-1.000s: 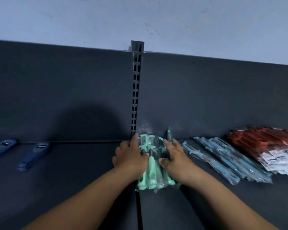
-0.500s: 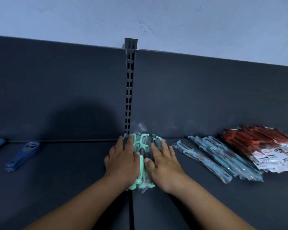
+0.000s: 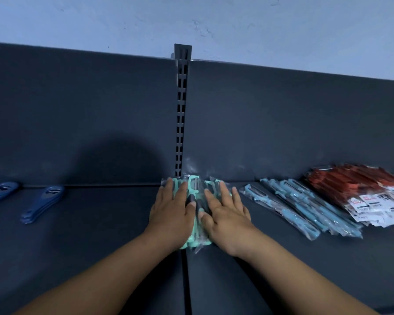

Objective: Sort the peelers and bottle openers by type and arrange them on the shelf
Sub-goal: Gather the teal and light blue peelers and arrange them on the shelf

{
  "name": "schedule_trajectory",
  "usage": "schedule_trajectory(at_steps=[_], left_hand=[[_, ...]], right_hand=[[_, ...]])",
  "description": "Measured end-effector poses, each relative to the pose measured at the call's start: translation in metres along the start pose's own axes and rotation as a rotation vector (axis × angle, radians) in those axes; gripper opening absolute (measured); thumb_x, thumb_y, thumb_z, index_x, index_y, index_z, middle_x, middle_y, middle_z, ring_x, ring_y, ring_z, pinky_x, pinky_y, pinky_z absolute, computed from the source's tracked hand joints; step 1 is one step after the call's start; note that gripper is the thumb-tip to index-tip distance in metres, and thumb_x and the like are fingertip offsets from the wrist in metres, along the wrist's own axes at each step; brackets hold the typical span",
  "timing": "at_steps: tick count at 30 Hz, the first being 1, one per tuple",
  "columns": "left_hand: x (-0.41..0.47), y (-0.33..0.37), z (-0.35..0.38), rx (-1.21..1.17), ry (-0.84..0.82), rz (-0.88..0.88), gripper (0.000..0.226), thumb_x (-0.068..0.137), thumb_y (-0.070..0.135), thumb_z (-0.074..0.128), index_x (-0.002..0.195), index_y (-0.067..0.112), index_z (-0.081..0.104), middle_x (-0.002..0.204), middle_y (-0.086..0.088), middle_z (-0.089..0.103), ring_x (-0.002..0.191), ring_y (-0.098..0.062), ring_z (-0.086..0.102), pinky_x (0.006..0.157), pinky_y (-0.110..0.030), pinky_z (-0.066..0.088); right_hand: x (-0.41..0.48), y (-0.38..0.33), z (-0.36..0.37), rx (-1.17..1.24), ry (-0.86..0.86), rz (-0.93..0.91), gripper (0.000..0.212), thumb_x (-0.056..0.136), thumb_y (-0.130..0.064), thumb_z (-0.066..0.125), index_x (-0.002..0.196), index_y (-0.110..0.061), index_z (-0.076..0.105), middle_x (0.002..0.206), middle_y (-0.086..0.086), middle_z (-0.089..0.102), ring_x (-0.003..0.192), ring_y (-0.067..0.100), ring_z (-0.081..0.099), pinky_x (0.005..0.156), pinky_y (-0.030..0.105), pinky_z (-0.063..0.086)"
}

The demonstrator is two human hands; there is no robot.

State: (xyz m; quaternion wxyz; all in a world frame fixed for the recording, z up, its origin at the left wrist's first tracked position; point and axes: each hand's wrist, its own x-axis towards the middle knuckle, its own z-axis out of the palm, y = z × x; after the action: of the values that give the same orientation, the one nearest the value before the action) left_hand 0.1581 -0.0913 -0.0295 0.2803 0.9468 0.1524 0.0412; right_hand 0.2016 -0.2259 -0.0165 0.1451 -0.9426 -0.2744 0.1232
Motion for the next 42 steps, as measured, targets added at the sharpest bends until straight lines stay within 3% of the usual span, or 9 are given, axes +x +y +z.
schedule_trajectory(at_steps=[5, 12, 16, 20, 26, 33, 38, 42], left_hand=[[-0.011, -0.008, 0.002, 0.173, -0.124, 0.061, 0.054, 0.101, 0.041, 0.018, 0.151, 0.038, -0.001, 0.160, 0.007, -0.016, 0.145, -0.017, -0.021, 0.118, -0.045, -0.003], [-0.011, 0.011, 0.005, 0.210, -0.128, 0.020, 0.056, 0.100, 0.044, 0.017, 0.152, 0.034, -0.004, 0.160, 0.004, -0.015, 0.145, -0.019, -0.020, 0.117, -0.044, -0.005], [-0.014, 0.043, -0.004, 0.241, 0.048, 0.071, 0.062, 0.099, 0.049, 0.018, 0.152, 0.030, -0.005, 0.160, 0.001, -0.017, 0.146, -0.018, -0.019, 0.118, -0.042, -0.006], [-0.016, 0.100, 0.018, 0.197, 0.015, 0.248, 0.063, 0.100, 0.042, 0.029, 0.153, 0.022, 0.003, 0.161, -0.005, -0.004, 0.148, -0.019, -0.005, 0.120, -0.036, 0.001], [-0.015, 0.145, 0.079, 0.203, -0.209, 0.291, 0.069, 0.098, 0.040, 0.037, 0.153, 0.016, 0.004, 0.161, -0.006, 0.002, 0.148, -0.020, 0.003, 0.120, -0.036, 0.011], [-0.013, 0.157, 0.100, 0.269, -0.203, 0.299, 0.083, 0.091, 0.056, 0.041, 0.153, 0.018, 0.002, 0.161, -0.007, -0.003, 0.148, -0.025, 0.001, 0.119, -0.042, 0.010], [-0.010, 0.163, 0.100, 0.263, -0.208, 0.328, 0.097, 0.082, 0.070, 0.048, 0.153, 0.019, 0.006, 0.161, -0.008, -0.003, 0.148, -0.024, 0.002, 0.119, -0.039, 0.008], [-0.001, 0.153, 0.096, 0.235, -0.173, 0.338, 0.105, 0.071, 0.074, 0.057, 0.149, 0.015, 0.020, 0.159, -0.009, 0.015, 0.145, -0.022, 0.015, 0.118, -0.036, 0.017]], right_hand=[[-0.011, 0.014, -0.001, -0.114, -0.142, -0.158, 0.063, 0.097, -0.057, 0.024, 0.151, -0.039, -0.002, 0.159, -0.012, -0.016, 0.143, 0.014, -0.026, 0.117, 0.042, -0.007], [-0.011, 0.030, -0.006, -0.076, -0.109, -0.223, 0.061, 0.099, -0.053, 0.024, 0.152, -0.036, 0.001, 0.160, -0.012, -0.010, 0.145, 0.012, -0.020, 0.120, 0.039, -0.005], [-0.014, 0.054, -0.034, 0.014, 0.173, -0.167, 0.057, 0.100, -0.045, 0.033, 0.152, -0.033, 0.014, 0.161, -0.006, 0.005, 0.148, 0.016, -0.006, 0.121, 0.041, 0.002], [-0.017, 0.108, -0.059, -0.124, 0.277, 0.093, 0.057, 0.098, -0.043, 0.037, 0.151, -0.026, 0.022, 0.159, 0.005, 0.019, 0.147, 0.026, 0.011, 0.119, 0.041, 0.012], [-0.028, 0.167, -0.057, -0.178, 0.123, 0.359, 0.069, 0.094, -0.060, 0.027, 0.152, -0.025, 0.012, 0.160, 0.012, 0.011, 0.146, 0.034, 0.012, 0.118, 0.047, 0.014], [-0.026, 0.174, -0.071, -0.099, 0.209, 0.301, 0.062, 0.098, -0.052, 0.025, 0.153, -0.025, 0.014, 0.160, 0.015, 0.009, 0.146, 0.034, 0.013, 0.117, 0.045, 0.014], [-0.022, 0.186, -0.067, -0.014, 0.110, 0.374, 0.062, 0.096, -0.055, 0.027, 0.151, -0.026, 0.019, 0.158, 0.014, 0.015, 0.142, 0.038, 0.022, 0.113, 0.046, 0.022], [-0.038, 0.182, -0.067, 0.177, 0.098, 0.193, 0.068, 0.095, -0.055, 0.036, 0.153, -0.028, 0.012, 0.162, 0.005, -0.005, 0.149, 0.027, 0.001, 0.120, 0.039, 0.010]])
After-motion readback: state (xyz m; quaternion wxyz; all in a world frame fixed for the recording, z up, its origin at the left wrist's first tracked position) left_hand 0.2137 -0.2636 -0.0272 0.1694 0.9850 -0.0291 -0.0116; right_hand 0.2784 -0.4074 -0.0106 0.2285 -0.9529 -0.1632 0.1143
